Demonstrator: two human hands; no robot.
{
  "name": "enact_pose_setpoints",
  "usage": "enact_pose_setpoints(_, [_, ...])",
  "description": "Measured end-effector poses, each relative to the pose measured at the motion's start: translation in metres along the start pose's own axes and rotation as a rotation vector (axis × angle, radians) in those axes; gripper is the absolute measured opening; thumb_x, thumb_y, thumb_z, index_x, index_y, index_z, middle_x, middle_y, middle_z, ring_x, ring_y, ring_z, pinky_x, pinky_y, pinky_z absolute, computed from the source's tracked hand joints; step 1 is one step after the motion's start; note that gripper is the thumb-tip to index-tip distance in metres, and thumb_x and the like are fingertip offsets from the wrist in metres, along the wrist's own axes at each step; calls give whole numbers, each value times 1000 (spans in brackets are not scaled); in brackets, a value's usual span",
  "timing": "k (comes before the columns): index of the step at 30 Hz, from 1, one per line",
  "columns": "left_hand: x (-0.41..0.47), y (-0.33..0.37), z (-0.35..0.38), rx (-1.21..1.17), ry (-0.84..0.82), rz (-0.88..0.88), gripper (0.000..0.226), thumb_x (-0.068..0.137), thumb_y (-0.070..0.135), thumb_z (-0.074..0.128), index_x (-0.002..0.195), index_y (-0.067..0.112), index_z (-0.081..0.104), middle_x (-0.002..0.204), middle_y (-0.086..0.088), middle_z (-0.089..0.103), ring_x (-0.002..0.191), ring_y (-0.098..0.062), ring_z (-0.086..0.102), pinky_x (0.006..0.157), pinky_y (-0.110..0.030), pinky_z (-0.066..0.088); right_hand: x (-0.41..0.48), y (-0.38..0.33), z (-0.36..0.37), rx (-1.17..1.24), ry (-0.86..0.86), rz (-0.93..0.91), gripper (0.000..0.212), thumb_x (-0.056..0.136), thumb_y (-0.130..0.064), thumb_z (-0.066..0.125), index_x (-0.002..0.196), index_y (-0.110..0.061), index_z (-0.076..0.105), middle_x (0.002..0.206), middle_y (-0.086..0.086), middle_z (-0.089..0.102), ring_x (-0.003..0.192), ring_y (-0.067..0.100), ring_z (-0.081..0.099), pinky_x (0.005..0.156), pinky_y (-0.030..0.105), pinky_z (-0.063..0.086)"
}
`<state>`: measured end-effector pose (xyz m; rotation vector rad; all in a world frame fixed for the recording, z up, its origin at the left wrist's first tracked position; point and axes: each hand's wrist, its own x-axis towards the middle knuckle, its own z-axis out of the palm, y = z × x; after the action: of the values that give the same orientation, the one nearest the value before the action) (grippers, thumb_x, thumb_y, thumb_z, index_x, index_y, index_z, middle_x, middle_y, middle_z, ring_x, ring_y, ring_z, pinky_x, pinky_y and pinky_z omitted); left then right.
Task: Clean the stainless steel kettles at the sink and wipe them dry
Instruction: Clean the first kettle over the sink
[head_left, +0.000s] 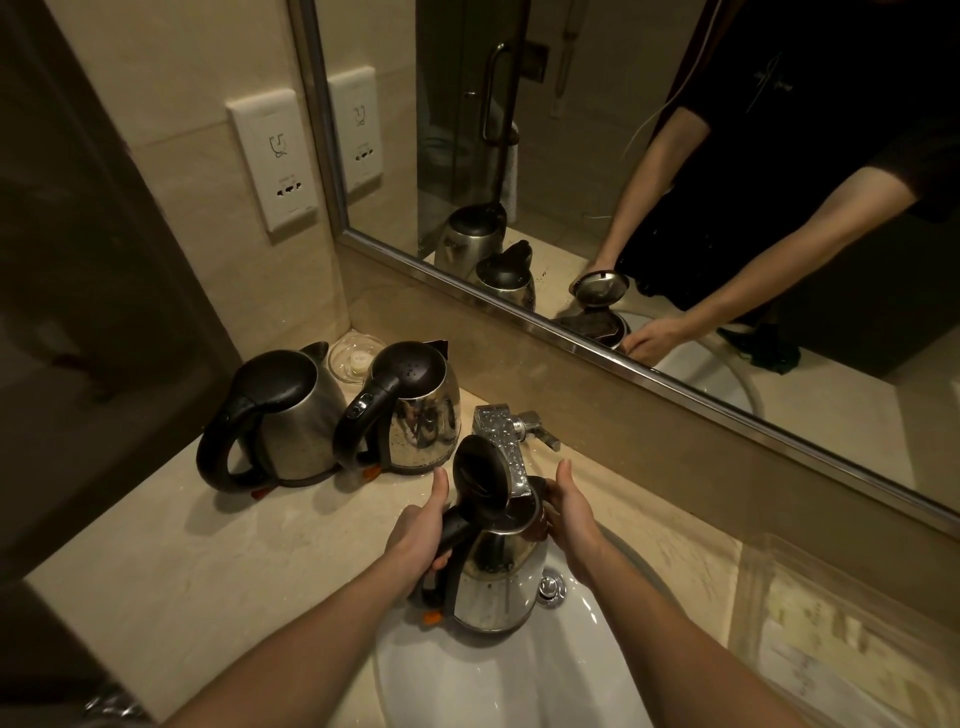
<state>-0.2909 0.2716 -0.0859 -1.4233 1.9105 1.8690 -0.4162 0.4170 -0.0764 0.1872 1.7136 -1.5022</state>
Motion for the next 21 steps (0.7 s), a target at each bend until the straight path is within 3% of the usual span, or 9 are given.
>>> enact_pose_setpoints(6, [-1, 1, 0, -3, 0, -16, 75, 89, 79, 22, 80, 13, 56, 59, -1, 56, 55, -14, 54, 45, -21, 41, 1, 2, -2, -34, -1, -3, 71, 94, -65, 21, 125, -12, 56, 121, 5, 60, 117, 21, 53, 103, 37, 37])
enact_pose_setpoints(8, [-1, 1, 0, -1, -2, -18, 76, 88, 80, 21, 78, 14, 57, 55, 0, 55, 51, -13, 52, 43, -20, 40, 1, 2, -3, -44, -5, -6, 67, 93, -66, 21, 105, -16, 65, 98, -4, 69, 93, 11, 62, 82, 28, 50])
enact_pose_setpoints(10, [-2, 1, -1, -6, -1, -18, 77, 88, 80, 22, 79, 13, 58, 55, 0, 54, 50, -13, 51, 44, -21, 40, 0, 1, -2, -34, 2, 4, 63, 94, -65, 21, 90, -20, 65, 81, -10, 69, 80, 5, 60, 68, 22, 46])
enact_pose_setpoints(14, [-2, 2, -1, -18, 4, -16, 77, 88, 80, 22, 81, 13, 61, 56, -2, 55, 51, -14, 53, 45, -23, 41, 3, 2, -3, -25, 10, -11, 60, 93, -66, 23, 91, -23, 65, 88, -9, 66, 84, 6, 57, 93, 32, 39])
enact_pose_setpoints(16, [-1, 1, 0, -32, 9, -16, 77, 88, 79, 23, 84, 14, 62, 57, -2, 56, 54, -15, 54, 46, -23, 40, 4, 2, -2, -31, 12, -8, 61, 93, -67, 22, 91, -23, 65, 88, -9, 66, 85, 6, 57, 94, 33, 40])
enact_pose_setpoints(19, [-3, 0, 0, -37, -2, -3, 84, 85, 81, 22, 90, 9, 66, 52, 0, 54, 51, -13, 52, 46, -22, 41, 4, 3, -2, -22, -8, 0, 67, 92, -68, 22, 108, -20, 64, 115, 1, 63, 111, 17, 54, 109, 39, 30])
enact_pose_setpoints(21, [-2, -1, 0, -21, -16, 7, 95, 87, 80, 21, 110, 1, 69, 55, -1, 54, 52, -14, 51, 48, -23, 42, 3, 3, -3, -23, -7, 11, 74, 92, -68, 22, 125, -13, 58, 131, 7, 57, 127, 22, 46, 114, 42, 25])
